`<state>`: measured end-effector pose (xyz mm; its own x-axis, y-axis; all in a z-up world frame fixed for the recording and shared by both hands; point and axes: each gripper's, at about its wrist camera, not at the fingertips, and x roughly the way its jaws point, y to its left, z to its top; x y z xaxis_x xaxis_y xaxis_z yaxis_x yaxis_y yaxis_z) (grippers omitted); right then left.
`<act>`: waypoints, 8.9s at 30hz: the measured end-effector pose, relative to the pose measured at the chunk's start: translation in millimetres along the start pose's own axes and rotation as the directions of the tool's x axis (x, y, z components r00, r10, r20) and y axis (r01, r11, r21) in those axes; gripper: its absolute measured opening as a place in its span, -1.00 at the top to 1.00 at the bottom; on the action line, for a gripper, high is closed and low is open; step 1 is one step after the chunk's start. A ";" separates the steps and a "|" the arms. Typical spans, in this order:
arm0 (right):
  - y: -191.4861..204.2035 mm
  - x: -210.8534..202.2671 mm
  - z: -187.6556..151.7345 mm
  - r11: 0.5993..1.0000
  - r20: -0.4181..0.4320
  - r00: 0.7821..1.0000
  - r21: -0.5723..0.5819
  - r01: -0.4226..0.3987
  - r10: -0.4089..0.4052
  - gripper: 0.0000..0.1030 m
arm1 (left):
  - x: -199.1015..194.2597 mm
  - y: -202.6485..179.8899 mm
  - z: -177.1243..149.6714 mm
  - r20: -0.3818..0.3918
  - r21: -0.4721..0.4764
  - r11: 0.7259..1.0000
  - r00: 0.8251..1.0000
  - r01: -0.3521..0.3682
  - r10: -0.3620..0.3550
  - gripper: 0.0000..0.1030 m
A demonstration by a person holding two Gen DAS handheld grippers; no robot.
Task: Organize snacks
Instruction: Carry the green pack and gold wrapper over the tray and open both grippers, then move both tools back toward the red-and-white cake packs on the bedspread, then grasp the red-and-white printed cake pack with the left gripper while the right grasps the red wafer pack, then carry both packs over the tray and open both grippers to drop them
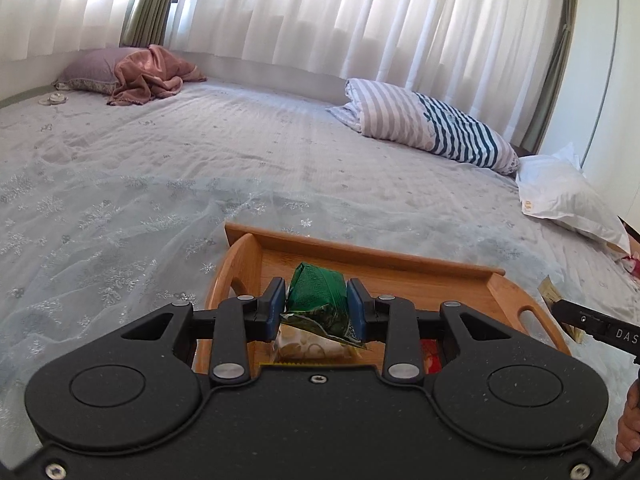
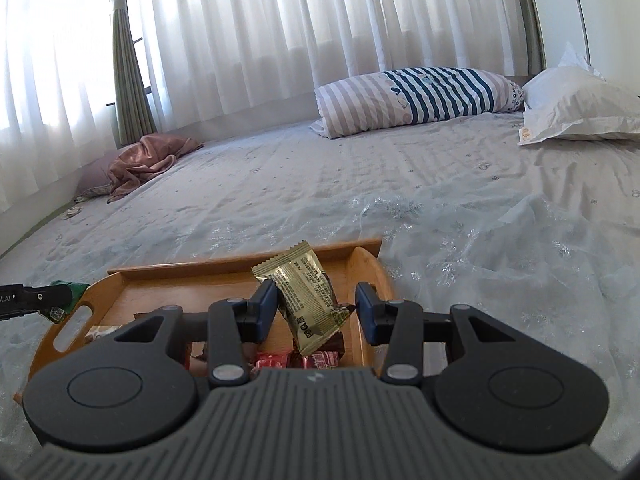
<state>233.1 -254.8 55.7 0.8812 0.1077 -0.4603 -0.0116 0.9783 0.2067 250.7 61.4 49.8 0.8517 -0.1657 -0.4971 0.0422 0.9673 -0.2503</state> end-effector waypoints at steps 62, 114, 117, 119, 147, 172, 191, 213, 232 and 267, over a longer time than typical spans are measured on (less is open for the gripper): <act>3.5 15.4 -5.1 0.998 -0.044 0.997 -0.007 -0.063 0.062 -0.61 | 22.7 -20.7 -7.7 -0.018 0.090 0.996 1.000 -0.019 0.020 -0.67; 37.7 -136.6 -126.3 0.911 -0.105 0.977 -0.353 -0.213 0.187 -0.78 | -174.2 -67.5 -149.0 -0.129 0.149 0.967 0.973 0.208 -0.189 -0.82; 40.1 -139.8 -131.9 0.906 -0.107 0.976 -0.363 -0.217 0.191 -0.79 | -175.1 -71.2 -154.6 -0.151 0.154 0.962 0.968 0.225 -0.202 -0.80; 41.6 -141.2 -135.7 0.902 -0.111 0.974 -0.369 -0.226 0.198 -0.80 | -174.8 -73.0 -157.1 -0.178 0.148 0.958 0.959 0.246 -0.218 -0.69; 56.0 -135.7 -143.3 0.879 -0.126 0.964 -0.397 -0.265 0.234 -0.83 | -160.0 -69.0 -158.2 -0.262 0.042 0.957 0.927 0.288 -0.268 0.50; 76.1 -126.2 -144.7 0.854 -0.177 0.945 -0.407 -0.324 0.274 0.16 | -154.8 -52.2 -147.8 -0.232 0.012 0.972 0.946 0.235 -0.226 0.42; 76.5 -152.2 -151.5 0.879 -0.138 0.963 -0.394 -0.268 0.231 0.17 | -143.9 -64.2 -153.1 -0.225 0.042 0.976 0.954 0.213 -0.198 0.46; 97.9 -111.6 -139.6 0.923 -0.173 0.970 -0.316 -0.218 0.170 0.10 | -143.1 -41.6 -140.4 -0.198 0.013 0.993 0.974 0.116 -0.112 0.46; 95.6 -124.8 -118.2 0.944 -0.085 0.985 -0.283 -0.171 0.153 0.26 | -134.5 -49.1 -122.6 -0.171 0.050 0.994 0.982 0.092 -0.083 0.46; 55.7 -46.1 -4.9 0.993 -0.014 0.997 -0.085 -0.083 0.082 0.26 | -60.2 -58.8 -6.6 -0.036 0.063 0.994 0.995 0.091 -0.089 0.47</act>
<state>189.5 -204.3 84.2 0.8706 0.1903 -0.4537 -0.1251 0.9775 0.1699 193.5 13.2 89.0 0.8254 -0.2579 -0.5022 0.1522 0.9583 -0.2420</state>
